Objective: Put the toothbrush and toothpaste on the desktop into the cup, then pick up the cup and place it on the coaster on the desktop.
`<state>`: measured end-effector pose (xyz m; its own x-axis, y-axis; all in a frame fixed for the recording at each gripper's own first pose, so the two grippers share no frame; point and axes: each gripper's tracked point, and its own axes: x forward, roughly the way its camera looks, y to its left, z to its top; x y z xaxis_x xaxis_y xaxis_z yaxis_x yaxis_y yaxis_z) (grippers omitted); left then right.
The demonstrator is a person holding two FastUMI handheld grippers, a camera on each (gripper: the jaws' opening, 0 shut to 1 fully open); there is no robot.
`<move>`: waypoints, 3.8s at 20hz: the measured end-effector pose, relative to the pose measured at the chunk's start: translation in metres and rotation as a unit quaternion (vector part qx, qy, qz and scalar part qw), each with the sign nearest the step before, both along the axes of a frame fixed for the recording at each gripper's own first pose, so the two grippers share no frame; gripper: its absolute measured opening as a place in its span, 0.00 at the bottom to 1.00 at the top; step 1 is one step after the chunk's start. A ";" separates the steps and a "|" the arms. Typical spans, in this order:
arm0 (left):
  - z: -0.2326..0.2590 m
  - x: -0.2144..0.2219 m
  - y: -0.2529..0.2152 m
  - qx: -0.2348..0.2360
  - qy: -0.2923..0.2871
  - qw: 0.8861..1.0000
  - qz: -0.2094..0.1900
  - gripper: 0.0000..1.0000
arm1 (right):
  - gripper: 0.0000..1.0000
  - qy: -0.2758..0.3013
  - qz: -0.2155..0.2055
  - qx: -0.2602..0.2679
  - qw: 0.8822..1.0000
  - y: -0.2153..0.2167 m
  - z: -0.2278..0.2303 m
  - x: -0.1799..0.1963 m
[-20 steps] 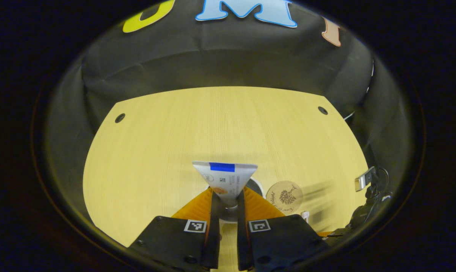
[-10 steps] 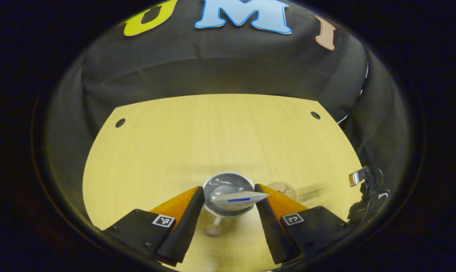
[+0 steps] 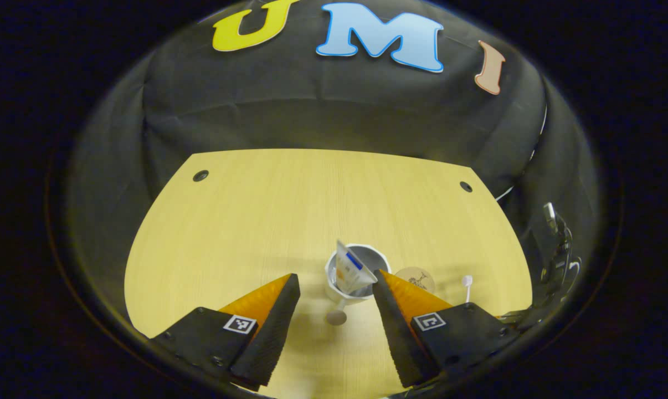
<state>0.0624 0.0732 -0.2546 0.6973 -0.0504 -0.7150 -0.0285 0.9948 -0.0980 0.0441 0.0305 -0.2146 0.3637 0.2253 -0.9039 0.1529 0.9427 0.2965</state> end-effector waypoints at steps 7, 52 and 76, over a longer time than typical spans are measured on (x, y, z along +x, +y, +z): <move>0.017 -0.023 0.045 -0.019 -0.008 0.999 0.037 0.88 | 0.02 -0.093 0.016 0.010 0.996 0.028 0.071 0.063; -0.003 -0.073 0.087 -0.021 0.018 0.997 -0.066 0.88 | 0.21 -0.311 0.073 -0.032 0.947 0.123 0.054 0.116; -0.078 -0.020 0.028 0.093 0.196 0.921 -0.324 0.87 | 0.21 -0.259 -0.126 -0.039 0.957 -0.044 0.053 0.029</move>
